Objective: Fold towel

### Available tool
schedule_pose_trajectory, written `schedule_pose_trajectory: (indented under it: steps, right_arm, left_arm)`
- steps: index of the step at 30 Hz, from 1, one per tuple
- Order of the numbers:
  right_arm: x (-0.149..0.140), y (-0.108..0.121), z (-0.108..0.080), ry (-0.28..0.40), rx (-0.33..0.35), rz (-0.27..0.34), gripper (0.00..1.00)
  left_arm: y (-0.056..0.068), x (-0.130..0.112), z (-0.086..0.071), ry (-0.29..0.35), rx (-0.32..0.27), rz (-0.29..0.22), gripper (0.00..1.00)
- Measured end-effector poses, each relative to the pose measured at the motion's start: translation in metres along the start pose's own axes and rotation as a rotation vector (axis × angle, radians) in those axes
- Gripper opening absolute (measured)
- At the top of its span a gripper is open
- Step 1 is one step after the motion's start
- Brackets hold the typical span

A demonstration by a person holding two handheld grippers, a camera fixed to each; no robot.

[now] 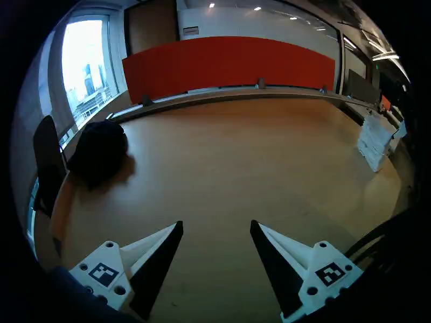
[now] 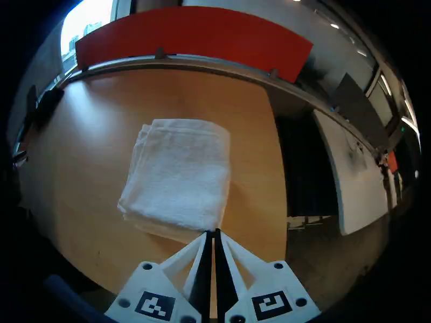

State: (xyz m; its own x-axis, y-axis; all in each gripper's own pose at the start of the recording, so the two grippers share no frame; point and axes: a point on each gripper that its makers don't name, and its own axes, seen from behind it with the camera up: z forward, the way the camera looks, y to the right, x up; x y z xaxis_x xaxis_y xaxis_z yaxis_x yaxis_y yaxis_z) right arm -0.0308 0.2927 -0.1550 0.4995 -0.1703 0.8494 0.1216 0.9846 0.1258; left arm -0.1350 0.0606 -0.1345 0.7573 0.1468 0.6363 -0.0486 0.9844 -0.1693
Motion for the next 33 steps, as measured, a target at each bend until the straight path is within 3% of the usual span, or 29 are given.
schedule_pose_trajectory:
  steps: [33]
  right_arm:
    - [-0.0042, -0.0013, 0.0037, -0.019, 0.002, -0.010, 0.03]
  left_arm:
    - [0.0006, -0.0004, -0.0016, 0.003, 0.003, -0.001, 0.92]
